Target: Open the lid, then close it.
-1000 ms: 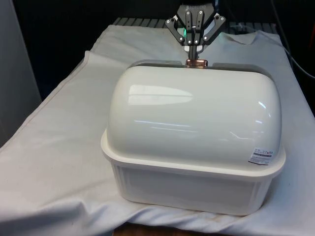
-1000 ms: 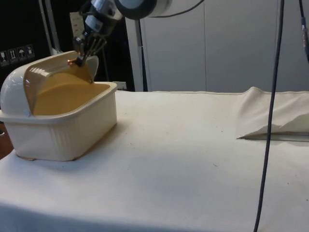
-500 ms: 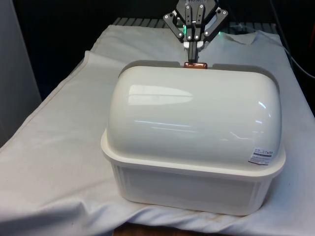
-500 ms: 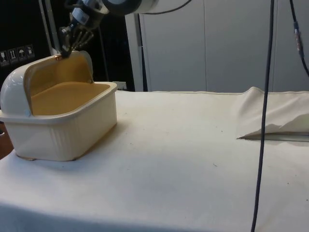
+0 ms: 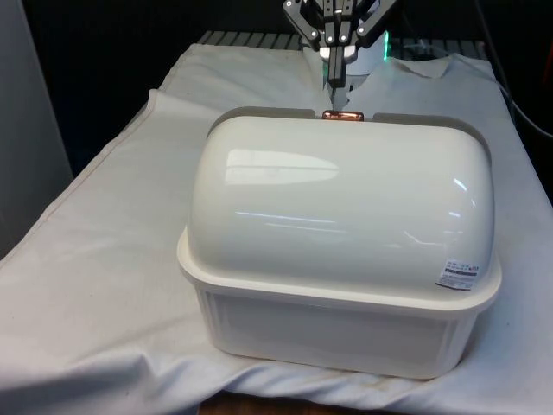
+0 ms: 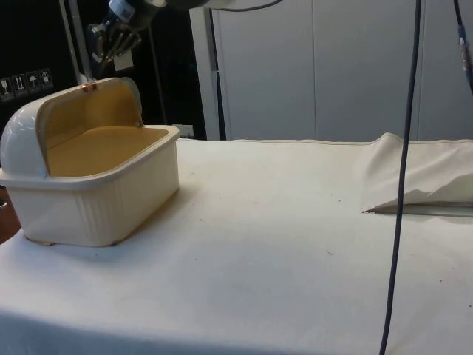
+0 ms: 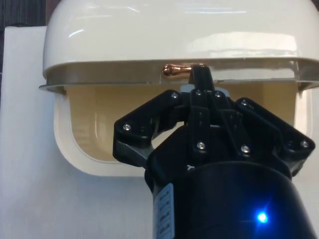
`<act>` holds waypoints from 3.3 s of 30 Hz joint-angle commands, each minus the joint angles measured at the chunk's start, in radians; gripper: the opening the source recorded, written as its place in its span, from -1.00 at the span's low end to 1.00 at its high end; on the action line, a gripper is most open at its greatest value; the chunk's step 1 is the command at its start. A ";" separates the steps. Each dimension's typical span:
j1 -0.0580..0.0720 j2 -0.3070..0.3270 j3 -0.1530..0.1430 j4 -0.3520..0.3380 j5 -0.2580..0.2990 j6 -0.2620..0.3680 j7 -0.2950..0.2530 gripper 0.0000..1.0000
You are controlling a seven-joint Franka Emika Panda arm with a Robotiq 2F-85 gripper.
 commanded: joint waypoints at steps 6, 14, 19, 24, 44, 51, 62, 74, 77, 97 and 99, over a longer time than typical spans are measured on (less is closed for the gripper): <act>-0.002 0.002 0.006 0.000 0.006 0.026 0.001 -1.00; -0.001 0.008 0.004 0.009 0.004 0.034 0.001 -1.00; 0.001 0.022 0.002 0.030 0.002 0.030 0.002 -1.00; 0.001 0.046 0.002 0.063 0.002 0.023 0.001 -1.00; -0.001 0.121 0.014 0.134 0.009 0.018 0.008 -1.00; 0.003 0.123 0.009 0.130 0.002 0.019 0.011 -1.00; 0.007 0.101 0.019 0.102 0.009 -0.007 0.030 -1.00; 0.015 0.047 0.028 0.024 0.008 -0.049 0.061 -1.00; 0.016 0.035 0.031 0.009 0.008 -0.067 0.069 -1.00; 0.015 -0.038 0.061 -0.074 0.013 -0.184 0.114 -1.00; 0.015 -0.049 0.066 -0.085 0.014 -0.205 0.122 -1.00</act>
